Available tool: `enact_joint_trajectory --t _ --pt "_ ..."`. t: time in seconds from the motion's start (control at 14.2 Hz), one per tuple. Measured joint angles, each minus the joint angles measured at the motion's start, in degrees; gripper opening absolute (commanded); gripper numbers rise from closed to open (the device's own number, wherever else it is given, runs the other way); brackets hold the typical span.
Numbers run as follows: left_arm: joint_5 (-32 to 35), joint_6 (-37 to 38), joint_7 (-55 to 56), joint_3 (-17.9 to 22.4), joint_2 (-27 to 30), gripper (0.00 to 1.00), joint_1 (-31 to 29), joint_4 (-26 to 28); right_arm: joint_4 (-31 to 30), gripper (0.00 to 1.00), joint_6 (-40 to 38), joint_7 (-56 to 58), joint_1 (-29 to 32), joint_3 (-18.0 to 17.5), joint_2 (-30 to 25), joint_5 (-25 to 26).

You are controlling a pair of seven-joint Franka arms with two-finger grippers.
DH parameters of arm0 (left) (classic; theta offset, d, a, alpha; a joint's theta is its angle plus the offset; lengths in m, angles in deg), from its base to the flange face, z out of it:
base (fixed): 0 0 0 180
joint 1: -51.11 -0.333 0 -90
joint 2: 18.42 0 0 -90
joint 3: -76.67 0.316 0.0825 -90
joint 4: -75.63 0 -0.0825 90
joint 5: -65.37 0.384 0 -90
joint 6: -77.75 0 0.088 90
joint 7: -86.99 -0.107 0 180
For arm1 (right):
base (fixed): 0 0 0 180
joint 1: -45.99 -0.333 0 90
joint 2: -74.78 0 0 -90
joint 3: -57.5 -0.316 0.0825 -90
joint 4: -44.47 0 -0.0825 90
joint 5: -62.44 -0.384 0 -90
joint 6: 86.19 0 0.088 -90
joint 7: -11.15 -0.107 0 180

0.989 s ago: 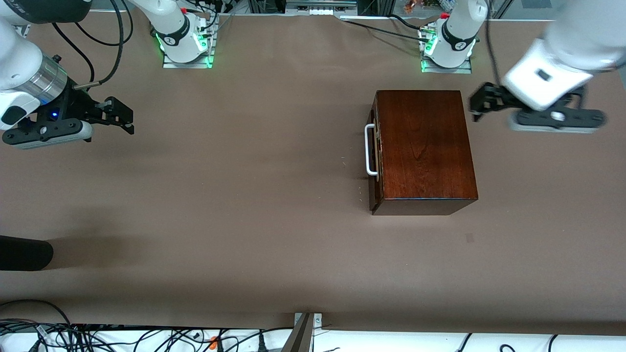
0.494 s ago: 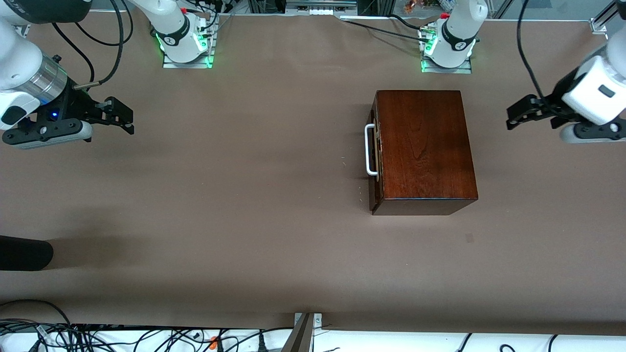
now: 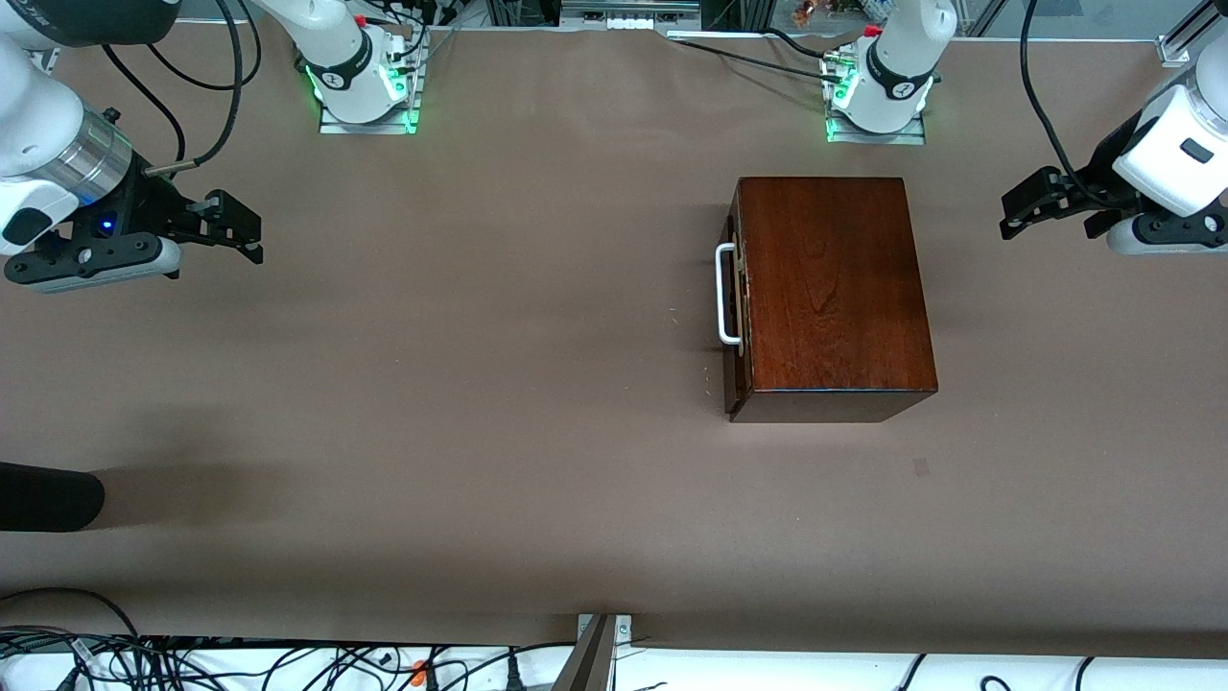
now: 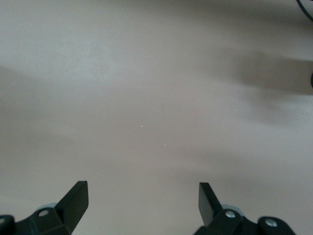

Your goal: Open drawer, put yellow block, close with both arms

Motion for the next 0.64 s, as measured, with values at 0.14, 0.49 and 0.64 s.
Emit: enact_joint_trajectory --t 0.14,0.49,0.64 --pt "0.00 0.23 0.00 -0.02 0.13 1.00 0.00 0.00 0.00 1.00 0.00 0.00 0.00 0.00 0.00 0.00" --pt "0.00 1.96 0.04 0.25 0.70 1.00 0.00 -0.20 0.00 1.00 0.00 0.00 0.00 0.00 0.00 0.00" --pt "0.00 2.85 0.03 0.31 0.72 1.00 0.00 -0.33 0.00 1.00 0.00 0.00 0.00 0.00 0.00 0.00"
